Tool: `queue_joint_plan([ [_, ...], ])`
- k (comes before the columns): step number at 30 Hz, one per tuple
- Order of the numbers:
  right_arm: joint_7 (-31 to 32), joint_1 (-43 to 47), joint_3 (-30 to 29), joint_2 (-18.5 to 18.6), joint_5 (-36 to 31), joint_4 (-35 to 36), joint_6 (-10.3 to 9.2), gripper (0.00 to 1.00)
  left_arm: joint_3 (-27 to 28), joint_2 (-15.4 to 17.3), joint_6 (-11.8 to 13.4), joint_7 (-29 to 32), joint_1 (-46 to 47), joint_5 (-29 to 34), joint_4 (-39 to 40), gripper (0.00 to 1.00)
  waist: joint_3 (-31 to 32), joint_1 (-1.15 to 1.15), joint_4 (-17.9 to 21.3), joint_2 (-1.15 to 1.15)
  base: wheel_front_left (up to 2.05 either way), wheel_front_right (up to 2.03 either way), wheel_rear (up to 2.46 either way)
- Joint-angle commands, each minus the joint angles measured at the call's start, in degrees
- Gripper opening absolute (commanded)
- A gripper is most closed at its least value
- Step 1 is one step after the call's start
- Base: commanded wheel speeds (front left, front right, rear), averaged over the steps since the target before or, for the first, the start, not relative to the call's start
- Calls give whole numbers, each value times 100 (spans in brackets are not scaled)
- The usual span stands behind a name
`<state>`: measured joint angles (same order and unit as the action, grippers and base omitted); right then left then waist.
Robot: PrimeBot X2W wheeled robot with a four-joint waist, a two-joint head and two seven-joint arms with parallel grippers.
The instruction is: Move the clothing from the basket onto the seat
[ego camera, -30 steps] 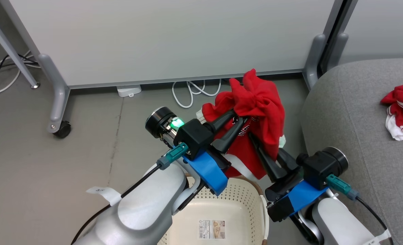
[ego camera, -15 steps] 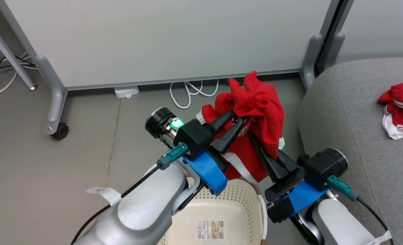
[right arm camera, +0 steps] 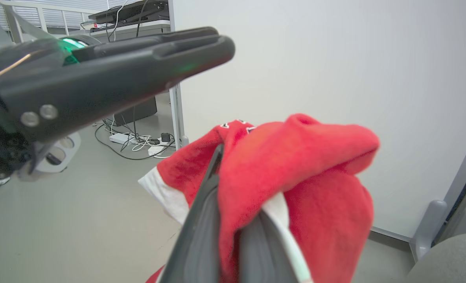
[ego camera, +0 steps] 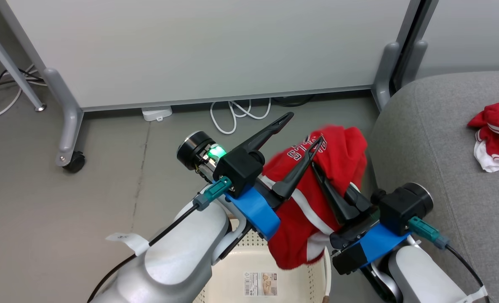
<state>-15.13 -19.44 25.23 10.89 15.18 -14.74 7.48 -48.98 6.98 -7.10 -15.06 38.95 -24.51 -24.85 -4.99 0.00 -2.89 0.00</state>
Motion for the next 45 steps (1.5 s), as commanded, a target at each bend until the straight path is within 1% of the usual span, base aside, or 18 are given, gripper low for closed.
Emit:
queue_joint_plan([
  [1, -3, 64, -26, 4, -31, 33, 3, 0, 38, 4, 12, -16, -36, 34, 15, 100, -6, 0, 4, 0, 0, 0, 0],
  [6, -2, 80, -129, 17, -43, 54, 3, 0, 82, 30, 29, -16, -82, 94, 39, 100, -44, 0, 64, 0, 0, 0, 0],
  [9, -3, 81, -229, -2, -67, 71, 3, 0, 78, 50, 34, -16, -114, 135, 47, 100, -92, 0, 165, 0, 0, 0, 0],
  [16, -4, 60, -481, -58, -130, 116, 3, 0, 24, 81, 30, -15, -203, 194, 57, 100, -275, 0, 610, 0, 0, 0, 0],
  [21, -3, 113, -771, -74, -196, 204, 3, 0, -53, 68, 20, -15, -211, 252, 75, 100, -441, 0, 950, 0, 0, 0, 0],
  [23, -3, 123, -826, -79, -214, 231, 3, 0, -67, 64, 17, -15, -199, 255, 70, 100, -481, 0, 1010, 0, 0, 0, 0],
  [36, -3, 348, -1766, -216, -373, 494, 3, 0, -232, 36, -19, -16, 38, 362, 16, 100, -890, 0, 1600, 0, 0, 0, 0],
  [45, -3, 462, -2058, -321, -422, 588, 3, 0, -288, 16, -33, -16, 153, 384, -22, 100, -1058, 0, 1842, 0, 0, 0, 0],
])
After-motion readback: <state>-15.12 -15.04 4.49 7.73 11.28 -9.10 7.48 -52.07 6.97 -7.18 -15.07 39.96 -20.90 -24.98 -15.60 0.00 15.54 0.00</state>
